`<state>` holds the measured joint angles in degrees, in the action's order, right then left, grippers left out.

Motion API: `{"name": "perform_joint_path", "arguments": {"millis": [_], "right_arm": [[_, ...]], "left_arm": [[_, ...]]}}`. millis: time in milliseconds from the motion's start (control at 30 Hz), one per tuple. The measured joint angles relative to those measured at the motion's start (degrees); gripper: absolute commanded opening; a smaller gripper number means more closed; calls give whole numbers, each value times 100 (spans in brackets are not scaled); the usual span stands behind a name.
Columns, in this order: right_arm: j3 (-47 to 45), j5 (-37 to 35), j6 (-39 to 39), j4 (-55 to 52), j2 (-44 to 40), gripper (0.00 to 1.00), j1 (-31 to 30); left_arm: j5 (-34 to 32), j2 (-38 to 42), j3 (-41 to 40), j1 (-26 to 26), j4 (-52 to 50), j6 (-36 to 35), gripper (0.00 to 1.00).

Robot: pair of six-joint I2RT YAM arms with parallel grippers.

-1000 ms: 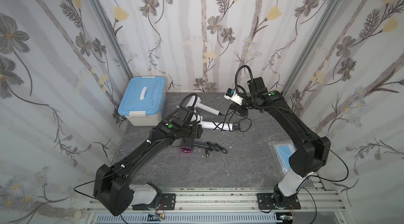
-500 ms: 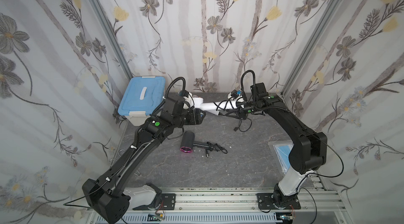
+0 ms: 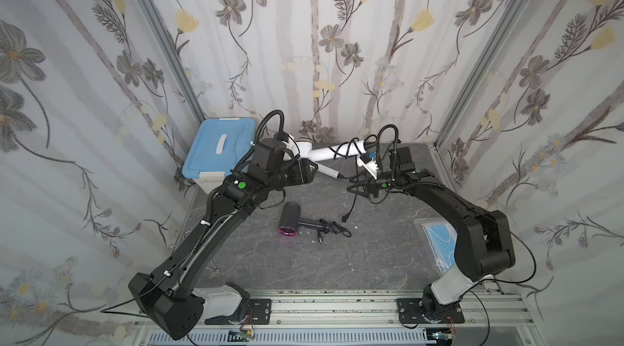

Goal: Wrap the cord around the hair dryer
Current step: Wrap the power cord around the hair dryer.

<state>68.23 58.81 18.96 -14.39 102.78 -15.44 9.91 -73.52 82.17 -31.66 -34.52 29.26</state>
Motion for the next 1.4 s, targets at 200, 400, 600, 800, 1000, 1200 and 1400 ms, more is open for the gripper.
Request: {"name": "perform_joint_path", "arguments": {"millis": [200, 400, 600, 800, 1000, 1200, 1400], "right_arm": [[-623, 39, -619, 951, -74, 57, -59], [-1119, -66, -1027, 1504, -162, 44, -61], [-1436, -531, -1690, 1993, -157, 9, -63], [-1207, -1534, -2393, 2024, -9, 0, -376], [-332, -2581, -2549, 1445, 317, 0, -1067], [717, -3930, -2601, 125, 649, 0, -1888], [1493, -4795, -2236, -1215, 588, 0, -2465]], "left_arm": [[2, -15, 153, 0, -35, 101, 0], [-15, -52, 238, -2, 44, 234, 0], [-293, -48, 133, -4, 197, 516, 0], [-732, 282, -710, 7, 935, 1375, 0], [-1351, 48, -824, -122, 1659, 2072, 0], [-3296, -643, -632, -621, 1718, 2057, 0], [-5379, -1620, -144, -660, 1228, 1451, 0]]}}
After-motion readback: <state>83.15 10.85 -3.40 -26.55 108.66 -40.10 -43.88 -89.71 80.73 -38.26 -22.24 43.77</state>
